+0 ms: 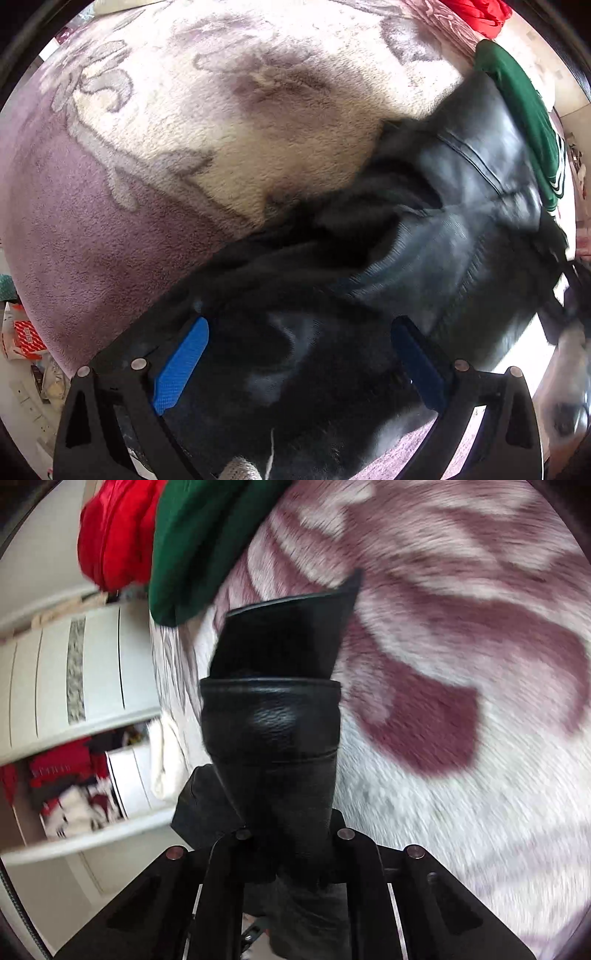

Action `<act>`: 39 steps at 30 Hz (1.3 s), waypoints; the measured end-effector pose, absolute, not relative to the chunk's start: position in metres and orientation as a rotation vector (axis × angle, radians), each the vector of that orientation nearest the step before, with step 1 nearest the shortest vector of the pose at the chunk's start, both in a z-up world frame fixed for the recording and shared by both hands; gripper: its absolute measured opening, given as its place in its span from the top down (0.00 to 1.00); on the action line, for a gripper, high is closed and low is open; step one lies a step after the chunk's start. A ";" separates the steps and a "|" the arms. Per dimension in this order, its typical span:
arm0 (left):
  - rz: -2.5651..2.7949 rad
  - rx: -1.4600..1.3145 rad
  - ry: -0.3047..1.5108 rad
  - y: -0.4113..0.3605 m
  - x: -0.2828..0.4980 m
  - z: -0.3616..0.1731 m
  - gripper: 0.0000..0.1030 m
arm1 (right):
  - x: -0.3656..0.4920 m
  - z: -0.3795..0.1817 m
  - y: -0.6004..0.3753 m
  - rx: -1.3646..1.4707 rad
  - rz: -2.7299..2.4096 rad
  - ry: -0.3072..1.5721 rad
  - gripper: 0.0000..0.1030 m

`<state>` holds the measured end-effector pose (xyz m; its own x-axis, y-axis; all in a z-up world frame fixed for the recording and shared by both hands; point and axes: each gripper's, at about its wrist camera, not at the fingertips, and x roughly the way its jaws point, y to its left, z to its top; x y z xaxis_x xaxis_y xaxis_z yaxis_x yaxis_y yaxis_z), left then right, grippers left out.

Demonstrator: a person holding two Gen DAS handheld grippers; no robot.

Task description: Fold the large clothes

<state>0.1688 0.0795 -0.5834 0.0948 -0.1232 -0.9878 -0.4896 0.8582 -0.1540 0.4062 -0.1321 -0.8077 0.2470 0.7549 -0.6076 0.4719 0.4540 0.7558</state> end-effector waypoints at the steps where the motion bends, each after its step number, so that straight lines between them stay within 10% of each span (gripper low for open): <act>1: 0.287 -0.509 1.469 0.078 0.171 -0.583 0.01 | 0.393 -0.805 -0.143 1.227 0.228 1.384 0.87; 15: 0.178 -0.404 1.530 0.051 0.201 -0.606 0.01 | 0.376 -0.803 -0.241 1.090 0.121 1.569 0.78; 18: 0.192 -0.412 1.531 0.052 0.195 -0.601 0.01 | 0.390 -0.785 -0.239 0.884 0.080 1.647 0.58; 29: 0.318 -0.594 1.518 0.083 0.209 -0.618 0.00 | 0.425 -0.672 -0.101 0.357 0.418 1.598 0.61; 39: 0.303 -0.617 1.485 0.106 0.177 -0.607 0.00 | 0.497 -0.776 0.060 0.101 0.388 1.763 0.70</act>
